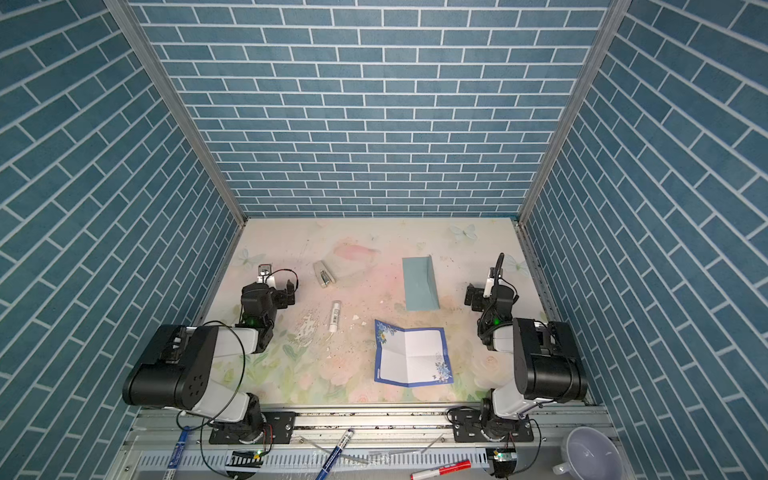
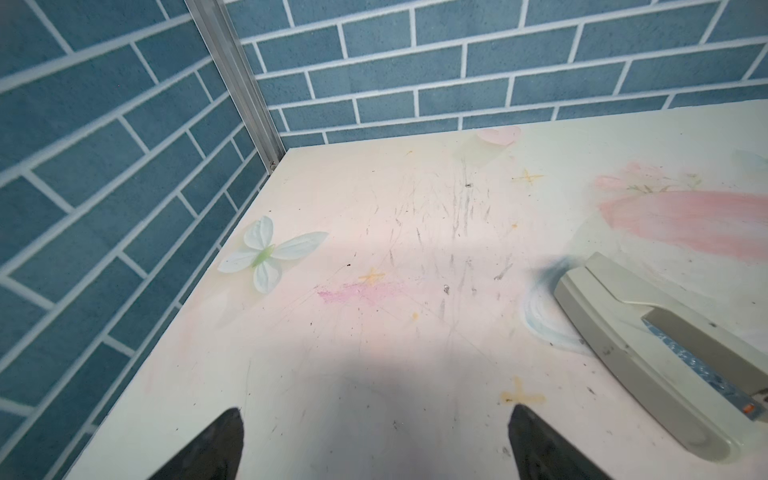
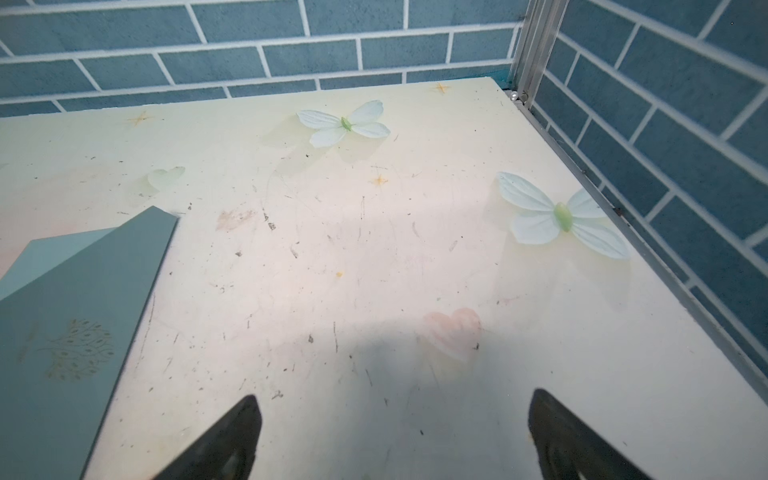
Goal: Place the letter into the envelope and seal it
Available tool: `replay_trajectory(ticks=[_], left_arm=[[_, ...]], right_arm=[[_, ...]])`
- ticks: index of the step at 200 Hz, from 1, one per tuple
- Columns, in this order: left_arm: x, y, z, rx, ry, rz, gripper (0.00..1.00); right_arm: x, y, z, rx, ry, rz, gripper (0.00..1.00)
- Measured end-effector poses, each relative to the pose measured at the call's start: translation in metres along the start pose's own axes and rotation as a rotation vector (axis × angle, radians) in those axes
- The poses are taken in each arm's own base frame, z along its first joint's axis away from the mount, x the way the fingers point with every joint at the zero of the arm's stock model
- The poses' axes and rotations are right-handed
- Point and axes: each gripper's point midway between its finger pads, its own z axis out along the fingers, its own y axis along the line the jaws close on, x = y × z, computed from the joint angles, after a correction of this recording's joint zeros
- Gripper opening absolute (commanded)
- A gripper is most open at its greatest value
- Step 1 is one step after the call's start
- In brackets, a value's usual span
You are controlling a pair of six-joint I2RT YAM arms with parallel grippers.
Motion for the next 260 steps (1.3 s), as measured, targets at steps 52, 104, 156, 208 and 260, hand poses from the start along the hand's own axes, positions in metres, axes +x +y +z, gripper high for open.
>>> replay_trajectory(ticks=[52,104,156,208,260], left_arm=[[0.0,-0.0001,0.0,0.0,0.0,0.0,1.0],[-0.0001,-0.0001,0.0,0.0,0.0,0.0,1.0],[-0.0002,-0.0001,0.0002,0.0,0.001,0.001,1.0],[0.0,-0.0001,0.0002,0.0,0.002,0.001,1.0],[-0.006,0.0021,-0.005,-0.003,-0.012,-0.004,1.0]], right_arm=[[0.0,0.0,0.0,0.0,0.0,0.0,0.99],[0.0,0.0,0.0,0.0,0.0,0.0,0.99],[0.0001,0.0,0.0,0.0,0.0,0.0,0.99],[0.0001,-0.0005,0.0,0.002,0.0,0.0,0.99],[-0.0074,-0.0064,-0.01,0.036,0.007,0.001,0.95]])
